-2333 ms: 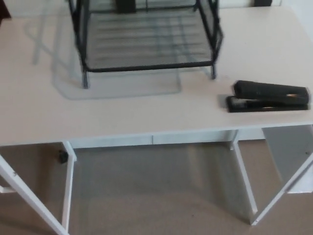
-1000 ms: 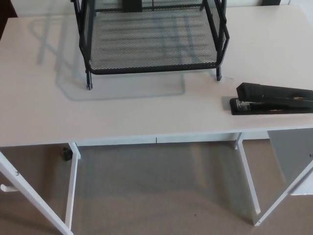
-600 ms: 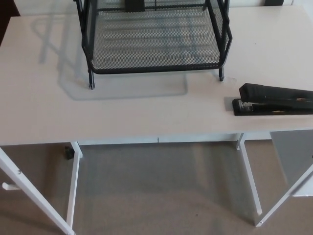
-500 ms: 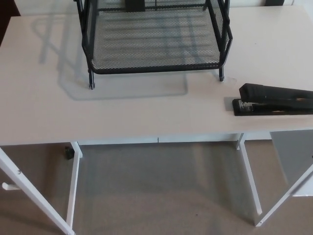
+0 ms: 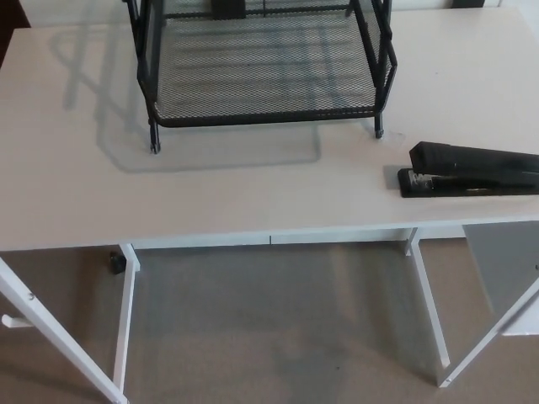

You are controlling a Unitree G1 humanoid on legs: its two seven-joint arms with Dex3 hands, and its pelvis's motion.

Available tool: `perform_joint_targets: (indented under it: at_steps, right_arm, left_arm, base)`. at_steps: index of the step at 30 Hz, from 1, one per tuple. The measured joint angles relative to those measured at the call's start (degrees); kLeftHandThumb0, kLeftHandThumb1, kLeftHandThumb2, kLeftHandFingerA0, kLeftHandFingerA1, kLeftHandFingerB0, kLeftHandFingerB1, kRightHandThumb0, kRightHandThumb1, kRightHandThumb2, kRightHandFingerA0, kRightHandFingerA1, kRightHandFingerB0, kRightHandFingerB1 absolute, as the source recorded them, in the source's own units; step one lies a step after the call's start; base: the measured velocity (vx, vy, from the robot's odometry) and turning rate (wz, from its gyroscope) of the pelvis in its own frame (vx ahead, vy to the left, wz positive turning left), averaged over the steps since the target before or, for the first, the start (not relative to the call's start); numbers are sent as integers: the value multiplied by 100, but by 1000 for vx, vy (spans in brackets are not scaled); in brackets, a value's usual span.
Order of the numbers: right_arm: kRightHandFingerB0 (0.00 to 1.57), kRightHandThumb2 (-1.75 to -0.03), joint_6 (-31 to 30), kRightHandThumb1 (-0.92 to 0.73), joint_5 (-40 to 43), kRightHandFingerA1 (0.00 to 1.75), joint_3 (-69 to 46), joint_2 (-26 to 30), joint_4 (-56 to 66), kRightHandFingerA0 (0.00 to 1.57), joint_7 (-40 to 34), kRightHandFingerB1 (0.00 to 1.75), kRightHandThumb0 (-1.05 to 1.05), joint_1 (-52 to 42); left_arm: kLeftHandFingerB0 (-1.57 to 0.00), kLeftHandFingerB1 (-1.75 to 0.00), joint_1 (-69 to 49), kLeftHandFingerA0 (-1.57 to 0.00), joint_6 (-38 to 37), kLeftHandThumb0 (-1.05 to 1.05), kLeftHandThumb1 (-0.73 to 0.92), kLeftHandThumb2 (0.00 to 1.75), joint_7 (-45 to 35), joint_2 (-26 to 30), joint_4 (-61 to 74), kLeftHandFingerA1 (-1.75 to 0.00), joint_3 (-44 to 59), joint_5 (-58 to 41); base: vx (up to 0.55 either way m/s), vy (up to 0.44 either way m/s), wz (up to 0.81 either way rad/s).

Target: The robot walks towards a desk on which a file tray is kept in the middle and a stapler is kept to its right. The robot lifts the stapler using its right hand and places it on the file tray.

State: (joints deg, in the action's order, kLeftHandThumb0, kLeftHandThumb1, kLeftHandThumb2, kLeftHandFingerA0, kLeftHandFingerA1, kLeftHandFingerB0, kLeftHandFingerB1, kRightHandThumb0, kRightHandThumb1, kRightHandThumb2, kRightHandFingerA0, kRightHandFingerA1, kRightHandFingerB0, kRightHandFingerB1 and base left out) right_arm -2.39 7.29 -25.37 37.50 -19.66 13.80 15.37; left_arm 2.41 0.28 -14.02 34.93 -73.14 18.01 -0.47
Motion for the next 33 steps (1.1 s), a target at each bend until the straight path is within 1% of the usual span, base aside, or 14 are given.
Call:
perform_joint_targets:
  at_steps: [1, 2, 4, 5, 9, 10, 11, 17, 24, 25, 27, 28, 29, 33]
  right_arm:
    - [6, -79, -75, -48, -17, 52, 164, 91, 146, 26, 54, 38, -58, 175]
    - [11, -61, -132, -61, -25, 44, 266, 150, 238, 29, 92, 24, -52, 285]
    - [10, -58, -280, -61, -53, 43, 540, 201, 357, 31, 164, 27, -56, 473]
    - [11, -60, -346, -59, -74, 43, 702, 214, 390, 28, 206, 22, -54, 562]
    - [7, -59, -606, -63, -187, 41, 1344, 325, 522, 25, 448, 26, -60, 807]
    - [6, -64, -677, -64, -236, 41, 1513, 366, 593, 21, 529, 20, -59, 847]
    - [8, -59, -737, -62, -270, 35, 1677, 405, 657, 26, 620, 26, -58, 882]
    - [12, -60, -1083, -59, -622, 38, 2831, 535, 755, 26, 1087, 23, -56, 1275]
    - [10, -60, -1271, -60, -1169, 40, 4023, 344, 121, 22, 1451, 21, -56, 1938]
    - [7, -58, -1271, -63, -1237, 43, 4152, 309, 9, 24, 1481, 26, -59, 2010]
    - [11, -60, -1278, -62, -1418, 46, 4454, 220, -251, 25, 1573, 21, -59, 2200]
    - [9, -58, -1280, -61, -1496, 47, 4572, 179, -339, 25, 1609, 28, -60, 2285]
    - [7, -82, -1281, -47, -1580, 56, 4670, 129, -431, 24, 1635, 36, -68, 2367]
    - [6, -82, -1273, -46, -1854, 55, 4916, -113, -783, 19, 1629, 40, -63, 2630]
  left_arm:
    - [-38, -98, 20, -63, 0, -90, 39, 133, 2, -3, 3, -112, 0, -6]
    - [-38, -99, 21, -63, 0, -91, 39, 134, 4, -3, 3, -113, 0, -11]
    - [-36, -97, -6, -63, 0, -91, 39, 134, 15, -6, -13, -112, 3, -22]
    - [-35, -96, -11, -63, 0, -89, 39, 135, 17, -7, -11, -112, 5, -30]
    - [-38, -100, -63, -63, 0, -86, 37, 139, 16, -18, 15, -114, 26, -61]
    - [-39, -99, -74, -64, 0, -89, 37, 136, 15, -24, 21, -112, 35, -69]
    - [-40, -98, -87, -64, 0, -90, 37, 134, 15, -27, 20, -112, 36, -73]
    - [-37, -99, -128, -64, 0, -89, 35, 136, 8, -51, 29, -113, 19, -76]
    - [-42, -100, -185, -67, -1, -90, 36, 135, 2, -86, 19, -112, -18, -80]
    - [-19, -85, -210, -82, -1, -84, 45, 137, 2, -86, 24, -116, -31, -80]
    - [-19, -85, -275, -79, -3, -82, 46, 137, 2, -89, 33, -114, -66, -79]
    - [-18, -84, -300, -72, -3, -81, 45, 137, 2, -92, 32, -110, -74, -79]
    - [-40, -98, -314, -64, -3, -89, 35, 133, 3, -96, 27, -111, -75, -80]
    - [-39, -96, -318, -65, -3, -89, 35, 133, 6, -103, 21, -109, -85, -80]
  base:
    - [0, 0, 0]
    - [0, 0, 0]
    - [0, 0, 0]
    - [0, 0, 0]
    - [0, 0, 0]
    - [0, 0, 0]
    - [0, 0, 0]
    - [0, 0, 0]
    - [0, 0, 0]
    - [0, 0, 0]
    - [0, 0, 0]
    - [0, 0, 0]
    - [0, 0, 0]
    - [0, 0, 0]
